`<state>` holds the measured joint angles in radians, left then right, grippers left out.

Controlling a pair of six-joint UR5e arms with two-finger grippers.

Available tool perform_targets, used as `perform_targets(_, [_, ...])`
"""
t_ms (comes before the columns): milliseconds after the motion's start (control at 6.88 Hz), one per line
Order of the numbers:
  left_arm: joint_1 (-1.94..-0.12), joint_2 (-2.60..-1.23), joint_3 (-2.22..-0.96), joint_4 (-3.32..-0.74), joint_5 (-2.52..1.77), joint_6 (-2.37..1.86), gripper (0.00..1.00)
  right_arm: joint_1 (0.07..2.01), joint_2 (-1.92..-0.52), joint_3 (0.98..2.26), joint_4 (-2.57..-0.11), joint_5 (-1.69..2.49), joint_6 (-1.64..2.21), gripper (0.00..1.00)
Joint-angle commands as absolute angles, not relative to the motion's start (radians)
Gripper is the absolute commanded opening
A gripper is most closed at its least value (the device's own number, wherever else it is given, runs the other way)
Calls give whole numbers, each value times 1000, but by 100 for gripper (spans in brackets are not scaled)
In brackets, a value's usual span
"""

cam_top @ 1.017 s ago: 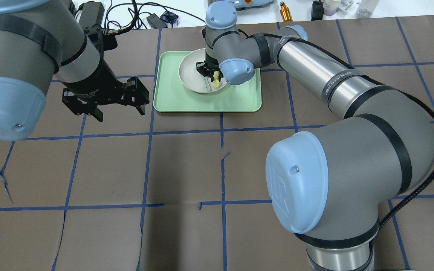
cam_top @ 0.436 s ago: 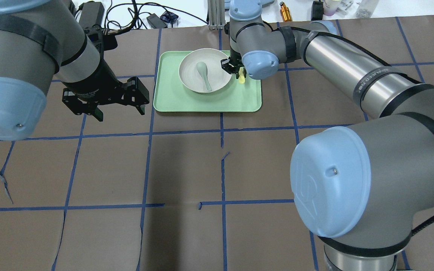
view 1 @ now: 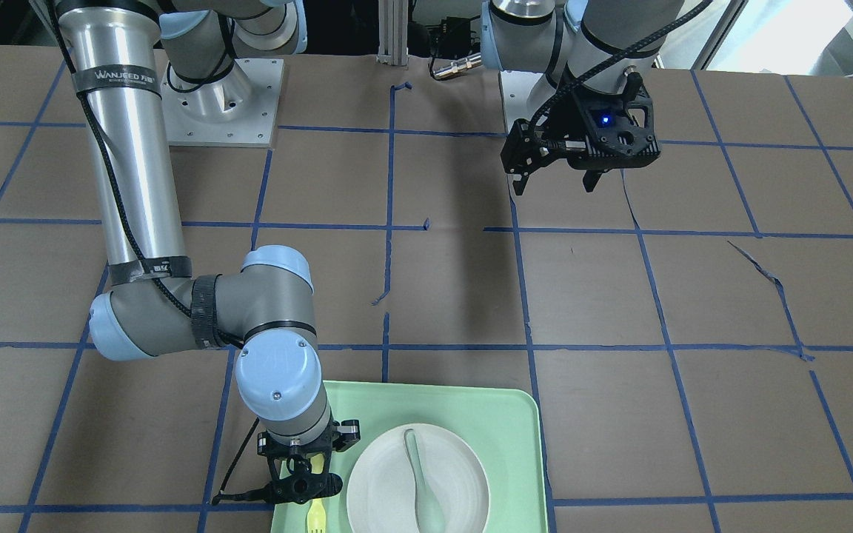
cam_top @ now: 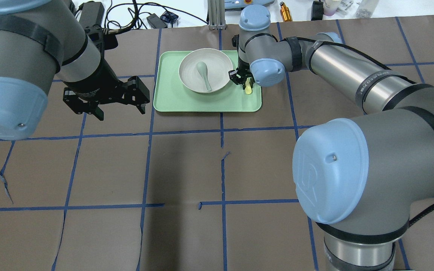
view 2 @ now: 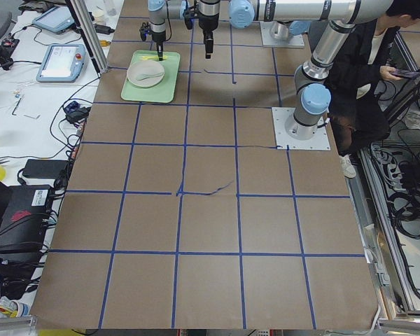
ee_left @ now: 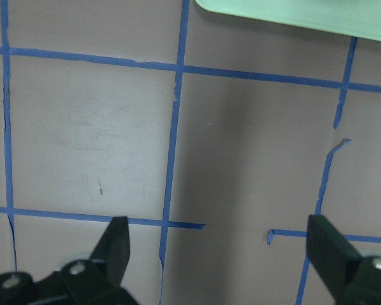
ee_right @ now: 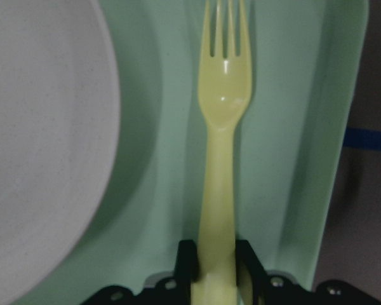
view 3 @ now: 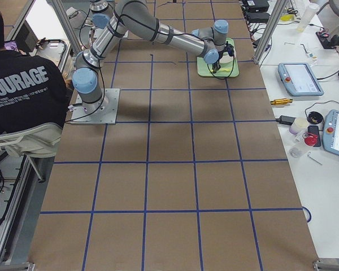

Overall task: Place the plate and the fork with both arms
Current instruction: 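Carry the fork out of the plate and lower it beside the plate, then release the fork and raise the right gripper away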

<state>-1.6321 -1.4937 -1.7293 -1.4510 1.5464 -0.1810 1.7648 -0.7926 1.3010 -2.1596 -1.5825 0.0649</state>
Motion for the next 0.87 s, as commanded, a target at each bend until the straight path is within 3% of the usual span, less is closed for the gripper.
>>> perform_targets(0, [-1632,-1494,-1730,-1450,1545,-181,100,1763,-862,1311,-2148,-1586,16,100])
perform_targets(436, [-1632,-1493,-1729,-1450,1548,-181,100,1735,-1209,1371,-1773,-1600,9,100])
perform_targets(726, [-1632,-1493,-1727,-1451,1549,-183,100,1642,-1468,1481,-1650,-1586,8,100])
